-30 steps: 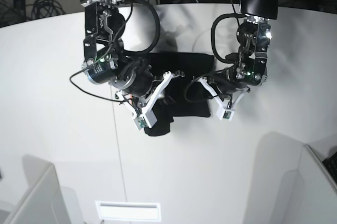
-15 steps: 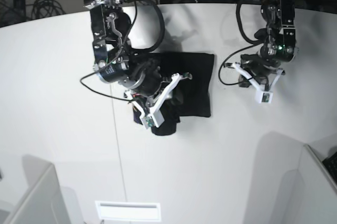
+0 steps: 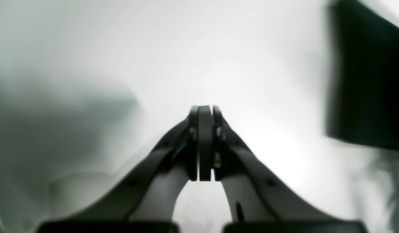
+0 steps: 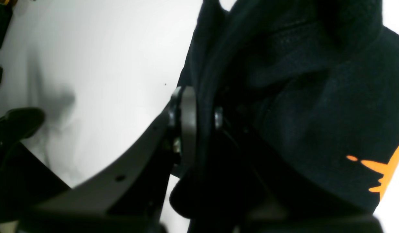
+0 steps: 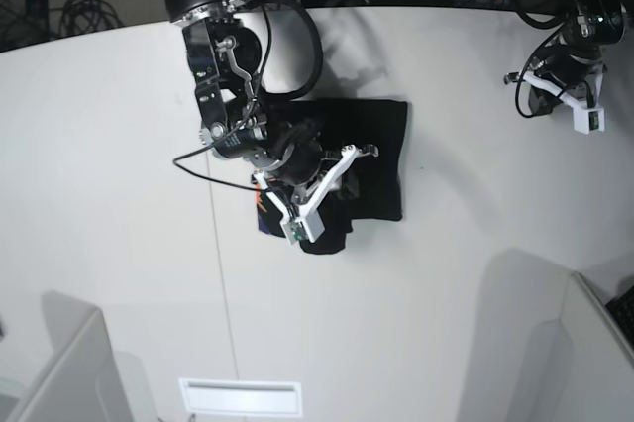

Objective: Fold the T-shirt properly
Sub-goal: 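Fold the other strip end over the bundle with the right gripper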

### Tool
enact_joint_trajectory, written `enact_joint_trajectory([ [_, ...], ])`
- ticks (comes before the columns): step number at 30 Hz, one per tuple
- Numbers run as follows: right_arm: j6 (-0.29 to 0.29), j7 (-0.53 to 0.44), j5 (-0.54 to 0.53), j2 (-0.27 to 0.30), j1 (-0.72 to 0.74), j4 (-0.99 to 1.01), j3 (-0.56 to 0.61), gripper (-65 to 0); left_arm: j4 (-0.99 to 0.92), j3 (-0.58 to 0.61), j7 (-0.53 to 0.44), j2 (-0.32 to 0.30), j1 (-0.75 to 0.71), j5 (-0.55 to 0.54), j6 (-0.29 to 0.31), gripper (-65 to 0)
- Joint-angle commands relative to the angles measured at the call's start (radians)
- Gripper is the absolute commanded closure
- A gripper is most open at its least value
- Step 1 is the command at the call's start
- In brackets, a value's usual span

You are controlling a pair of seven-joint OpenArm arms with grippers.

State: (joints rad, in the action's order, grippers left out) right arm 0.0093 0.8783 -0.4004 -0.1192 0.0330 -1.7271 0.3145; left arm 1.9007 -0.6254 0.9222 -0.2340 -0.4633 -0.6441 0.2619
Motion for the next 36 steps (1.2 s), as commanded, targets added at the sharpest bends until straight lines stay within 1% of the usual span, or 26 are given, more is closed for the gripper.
enact_joint_trajectory([
  [1,0.010,-0.024,-0.013,-0.012,0.020,-0.009,0.002,0.0,0.018,-0.011,-0.021,-0.014,-0.002,-0.016,0.007,0.0],
  [3,0.025,-0.024,-0.015,-0.014,0.035,0.009,0.005,0.0,0.015,-0.018,-0.021,-0.015,-0.005,-0.016,0.007,0.0],
  [5,0.039,-0.024,-0.015,-0.015,0.041,0.029,0.045,0.0,0.016,-0.018,-0.021,-0.017,-0.005,-0.016,0.007,0.0],
  [8,0.083,-0.026,-0.015,-0.015,0.041,0.039,0.088,0.0,0.016,-0.012,-0.021,-0.012,-0.005,-0.016,0.007,0.0],
  [12,0.110,-0.060,-0.015,-0.015,0.044,0.046,0.094,0.0,0.016,-0.011,-0.021,-0.012,-0.004,-0.016,0.007,0.0],
  [15,0.123,-0.064,-0.015,-0.015,0.055,0.085,0.094,0.0,0.015,-0.011,-0.021,-0.012,-0.004,-0.016,0.009,0.0],
  [18,0.125,-0.081,-0.015,-0.015,0.066,0.117,0.094,0.0,0.015,-0.011,-0.021,-0.012,-0.005,-0.016,0.009,0.0],
  [36,0.125,-0.081,-0.016,-0.015,0.066,0.186,0.094,0.0,0.012,-0.011,-0.021,-0.014,-0.004,-0.016,0.009,0.0],
])
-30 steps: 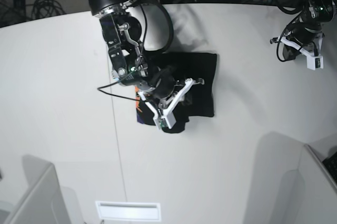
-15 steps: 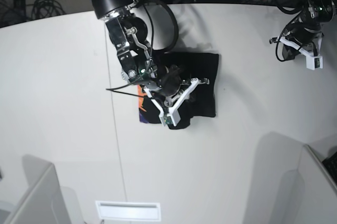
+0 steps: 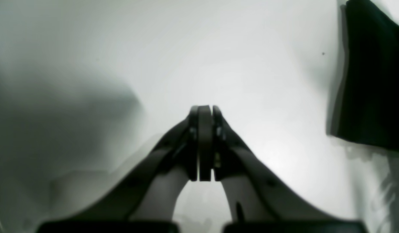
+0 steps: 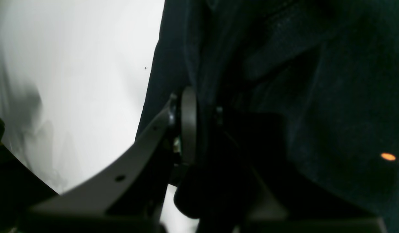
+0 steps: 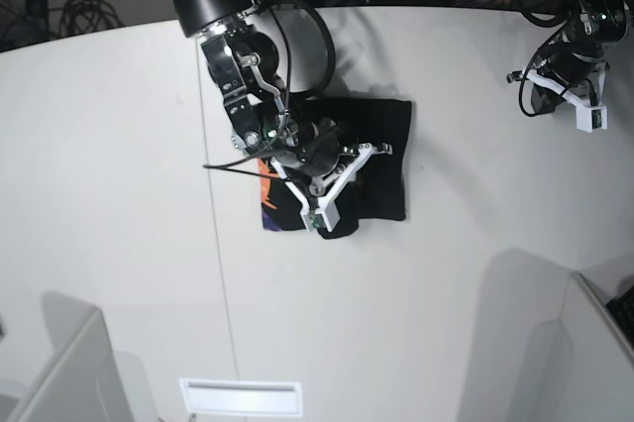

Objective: Fold the T-shirt properly
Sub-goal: 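Fold the other strip end over the bundle with the right gripper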

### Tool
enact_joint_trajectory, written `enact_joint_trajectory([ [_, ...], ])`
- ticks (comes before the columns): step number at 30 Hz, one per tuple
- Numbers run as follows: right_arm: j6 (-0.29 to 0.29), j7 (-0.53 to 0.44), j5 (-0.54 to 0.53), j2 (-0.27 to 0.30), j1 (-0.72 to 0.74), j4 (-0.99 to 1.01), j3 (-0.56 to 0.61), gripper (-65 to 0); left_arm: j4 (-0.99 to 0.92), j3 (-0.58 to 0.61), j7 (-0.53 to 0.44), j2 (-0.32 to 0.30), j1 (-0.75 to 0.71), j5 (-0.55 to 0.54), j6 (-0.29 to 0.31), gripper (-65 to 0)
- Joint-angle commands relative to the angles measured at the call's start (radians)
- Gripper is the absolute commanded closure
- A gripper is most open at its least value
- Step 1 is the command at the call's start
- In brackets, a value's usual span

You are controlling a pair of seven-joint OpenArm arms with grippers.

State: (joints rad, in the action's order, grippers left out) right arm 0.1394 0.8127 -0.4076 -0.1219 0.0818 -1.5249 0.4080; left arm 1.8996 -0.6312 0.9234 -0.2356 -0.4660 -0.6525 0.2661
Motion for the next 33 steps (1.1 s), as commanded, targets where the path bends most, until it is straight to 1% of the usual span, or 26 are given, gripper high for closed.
enact_joint_trajectory([
  [1,-0.005,-0.016,-0.009,-0.012,0.017,-0.016,0.001,0.0,0.013,-0.005,-0.022,-0.012,-0.001,-0.008,0.005,0.0],
  [6,-0.005,-0.009,-0.109,-0.011,0.020,-0.016,0.002,0.0,0.013,-0.006,-0.022,-0.012,-0.001,-0.008,0.005,0.0],
  [13,-0.005,0.004,-0.118,-0.011,0.014,-0.024,0.006,0.0,0.013,-0.013,-0.022,-0.014,-0.001,-0.008,0.005,0.0],
  [18,-0.005,0.015,-0.118,-0.011,0.013,-0.036,0.047,0.0,0.013,-0.013,-0.022,-0.014,-0.001,-0.008,0.005,0.0],
  [22,-0.005,0.015,-0.118,-0.011,0.009,-0.064,0.052,0.0,0.013,-0.009,-0.022,-0.012,-0.001,-0.008,0.005,0.0],
  [31,-0.005,0.014,-0.118,-0.011,0.014,-0.009,0.052,0.0,0.013,-0.011,-0.022,-0.014,-0.001,-0.008,0.005,0.0],
  [32,-0.005,0.014,-0.118,-0.011,0.014,-0.004,0.052,-0.8,0.013,-0.011,-0.022,-0.014,-0.001,-0.008,0.005,0.0],
  [33,-0.005,0.014,-0.118,-0.011,0.014,-0.003,0.052,-7.4,0.013,-0.011,-0.022,-0.014,-0.001,-0.008,0.005,0.0],
])
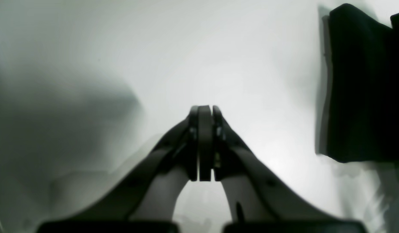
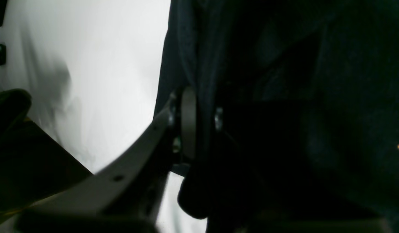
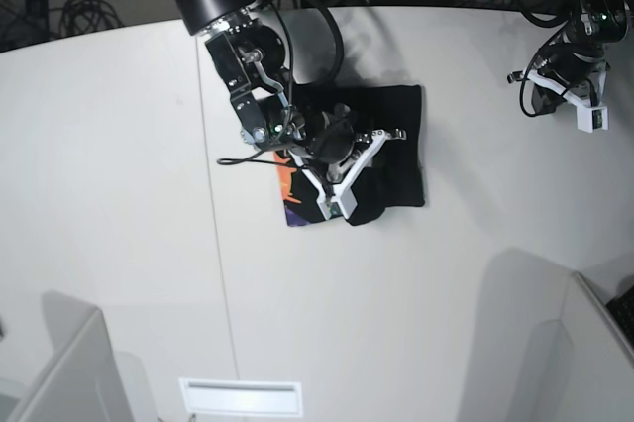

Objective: Fold the T-shirt properly
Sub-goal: 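Fold the other strip end over the bundle with the right gripper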

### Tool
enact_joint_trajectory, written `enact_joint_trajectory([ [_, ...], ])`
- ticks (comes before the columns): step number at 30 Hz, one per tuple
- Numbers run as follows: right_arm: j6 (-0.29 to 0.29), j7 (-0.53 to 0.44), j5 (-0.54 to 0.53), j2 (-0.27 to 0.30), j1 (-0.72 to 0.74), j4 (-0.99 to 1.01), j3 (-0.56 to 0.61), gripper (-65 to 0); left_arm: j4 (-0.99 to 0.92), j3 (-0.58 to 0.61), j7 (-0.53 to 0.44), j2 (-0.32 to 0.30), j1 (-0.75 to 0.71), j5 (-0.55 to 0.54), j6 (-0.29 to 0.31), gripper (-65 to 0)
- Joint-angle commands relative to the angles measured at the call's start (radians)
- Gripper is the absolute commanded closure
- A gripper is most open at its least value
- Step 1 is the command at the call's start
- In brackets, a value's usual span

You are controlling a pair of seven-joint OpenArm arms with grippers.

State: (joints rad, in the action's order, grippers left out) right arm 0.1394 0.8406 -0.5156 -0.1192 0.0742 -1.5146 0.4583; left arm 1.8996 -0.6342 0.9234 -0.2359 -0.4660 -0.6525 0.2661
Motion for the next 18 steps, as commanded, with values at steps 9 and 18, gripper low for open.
enact_joint_trajectory([
  [9,-0.005,-0.014,-0.010,-0.014,0.017,-0.019,0.001,-36.5,0.013,-0.011,-0.022,-0.015,-0.001,-0.006,0.005,0.0],
  [18,-0.005,-0.062,-0.010,-0.014,0.043,-0.007,0.145,-36.3,0.018,-0.046,-0.022,-0.010,-0.001,-0.014,0.005,0.0],
])
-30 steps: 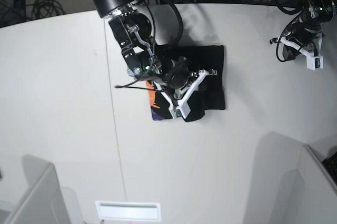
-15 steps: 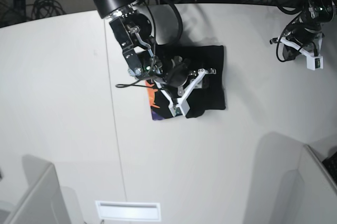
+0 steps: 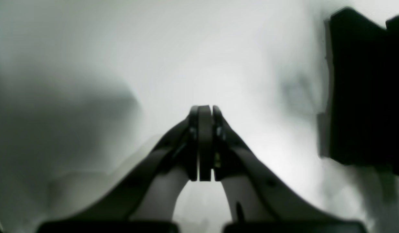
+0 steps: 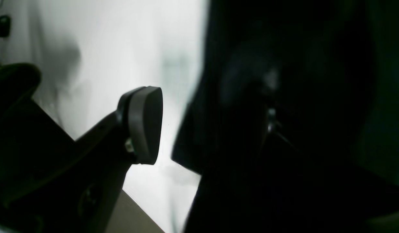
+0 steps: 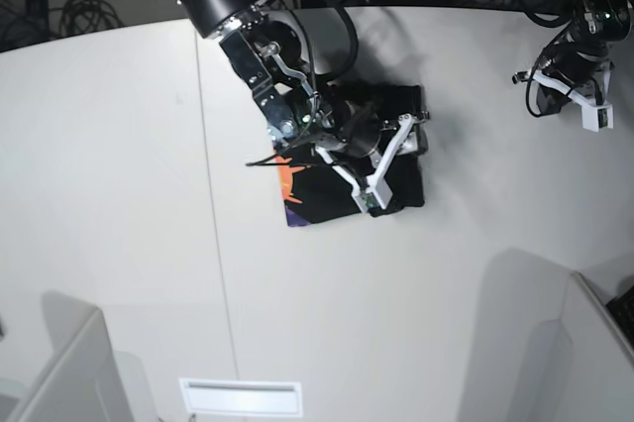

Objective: Fold the T-shirt properly
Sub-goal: 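Fold the other strip end over the bundle with the right gripper, then release the bundle and lift the right gripper away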

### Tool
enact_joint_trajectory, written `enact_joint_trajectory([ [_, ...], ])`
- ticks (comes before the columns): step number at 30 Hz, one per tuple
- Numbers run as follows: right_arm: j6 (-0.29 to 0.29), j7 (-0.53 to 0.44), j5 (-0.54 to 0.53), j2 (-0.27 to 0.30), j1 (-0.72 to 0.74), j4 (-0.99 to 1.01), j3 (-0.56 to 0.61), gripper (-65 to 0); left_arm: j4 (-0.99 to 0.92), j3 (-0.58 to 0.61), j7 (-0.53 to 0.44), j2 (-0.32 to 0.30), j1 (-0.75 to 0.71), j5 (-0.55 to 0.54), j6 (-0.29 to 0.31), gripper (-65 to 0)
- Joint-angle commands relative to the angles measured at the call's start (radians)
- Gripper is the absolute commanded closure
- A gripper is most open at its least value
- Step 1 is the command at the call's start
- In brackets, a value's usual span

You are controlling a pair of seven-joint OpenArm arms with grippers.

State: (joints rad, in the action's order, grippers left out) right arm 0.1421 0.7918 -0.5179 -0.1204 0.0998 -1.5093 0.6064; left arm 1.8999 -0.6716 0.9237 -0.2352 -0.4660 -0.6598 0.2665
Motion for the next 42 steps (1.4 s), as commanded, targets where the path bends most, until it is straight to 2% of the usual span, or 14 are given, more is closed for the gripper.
enact_joint_trajectory([
  [1,-0.008,-0.025,-0.008,-0.012,0.022,-0.001,0.014,-36.3,0.017,-0.020,-0.022,-0.011,-0.001,-0.007,0.004,0.0],
  [10,-0.008,-0.107,-0.009,-0.025,0.123,0.106,0.257,-36.3,0.020,-0.063,-0.022,-0.016,-0.021,-0.007,0.004,0.0],
  [14,-0.008,-0.108,-0.017,-0.026,0.168,0.069,0.383,-36.3,0.020,-0.061,-0.022,-0.016,-0.020,-0.007,0.004,0.0],
  [17,-0.008,-0.099,-0.063,-0.023,0.194,-0.003,0.419,-36.3,0.020,-0.055,-0.022,-0.016,-0.014,-0.007,0.004,0.0],
  [19,-0.008,-0.091,-0.066,-0.014,0.194,-0.061,0.410,-36.2,0.020,-0.053,-0.022,-0.016,-0.014,-0.007,0.004,0.0],
  [22,-0.005,-0.047,-0.066,0.038,0.188,-0.153,0.312,-33.8,0.020,-0.053,-0.022,-0.014,-0.014,-0.008,0.004,0.0],
  [24,0.015,-0.044,-0.066,0.084,0.157,-0.205,0.203,-21.9,0.020,-0.053,-0.022,-0.014,-0.014,-0.008,0.004,0.0],
  [26,0.021,-0.044,-0.064,0.112,0.136,-0.219,0.111,-3.3,0.020,-0.053,-0.022,-0.014,-0.014,-0.008,0.004,0.0],
  [27,0.021,-0.044,-0.064,0.121,0.130,-0.211,0.070,0.0,0.020,-0.053,-0.022,-0.014,-0.014,-0.008,0.004,0.0],
  [30,0.021,-0.044,-0.064,0.129,0.122,-0.156,0.007,0.0,0.020,-0.053,-0.022,-0.014,-0.017,-0.008,0.004,0.0],
  [34,0.021,-0.062,-0.043,0.121,0.159,-0.033,0.005,0.0,0.022,-0.053,-0.022,-0.013,-0.020,-0.008,0.004,0.0],
  [40,0.021,-0.099,0.015,0.011,0.203,0.141,0.010,0.0,0.022,-0.058,-0.022,-0.013,-0.023,-0.008,0.004,0.0],
  [42,0.021,-0.101,0.021,-0.011,0.222,0.175,0.050,0.0,0.022,-0.060,-0.022,-0.016,-0.023,-0.008,0.004,0.0],
])
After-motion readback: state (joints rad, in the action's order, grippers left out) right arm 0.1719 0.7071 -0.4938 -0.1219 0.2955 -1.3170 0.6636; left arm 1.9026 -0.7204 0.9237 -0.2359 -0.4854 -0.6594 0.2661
